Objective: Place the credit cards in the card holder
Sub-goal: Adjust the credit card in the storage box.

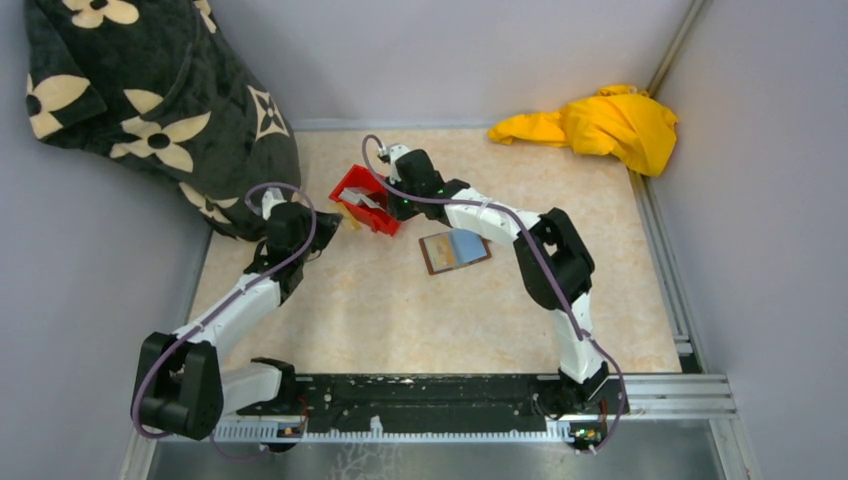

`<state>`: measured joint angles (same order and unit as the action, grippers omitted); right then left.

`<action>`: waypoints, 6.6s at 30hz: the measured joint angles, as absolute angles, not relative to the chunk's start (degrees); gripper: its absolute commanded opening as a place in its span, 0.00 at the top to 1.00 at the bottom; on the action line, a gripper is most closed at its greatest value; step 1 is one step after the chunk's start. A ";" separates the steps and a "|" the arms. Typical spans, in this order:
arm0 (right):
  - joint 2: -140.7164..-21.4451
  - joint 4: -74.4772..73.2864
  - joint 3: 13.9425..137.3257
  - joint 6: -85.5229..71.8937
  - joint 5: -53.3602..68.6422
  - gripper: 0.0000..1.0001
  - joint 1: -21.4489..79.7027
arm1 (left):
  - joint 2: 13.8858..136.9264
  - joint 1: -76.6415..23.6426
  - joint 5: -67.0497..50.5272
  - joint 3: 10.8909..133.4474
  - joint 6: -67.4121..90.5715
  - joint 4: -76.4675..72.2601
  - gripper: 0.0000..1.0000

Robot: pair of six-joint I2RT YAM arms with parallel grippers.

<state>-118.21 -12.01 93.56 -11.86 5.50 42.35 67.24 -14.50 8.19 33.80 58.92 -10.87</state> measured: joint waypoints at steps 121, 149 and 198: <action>-146.28 -33.30 132.92 -4.47 12.53 1.00 37.95 | 102.59 -6.96 2.00 60.36 21.30 -16.25 1.00; -149.12 -34.87 139.35 -4.47 11.68 1.00 38.70 | 103.42 -6.98 -4.05 61.28 19.27 -16.49 1.00; -145.23 -29.12 129.71 -2.52 7.33 1.00 39.27 | 104.64 -6.98 -6.98 62.17 19.70 -16.60 1.00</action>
<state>-145.23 -29.12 129.71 -2.52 7.33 39.27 104.64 -6.98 -6.98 62.17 19.70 -16.60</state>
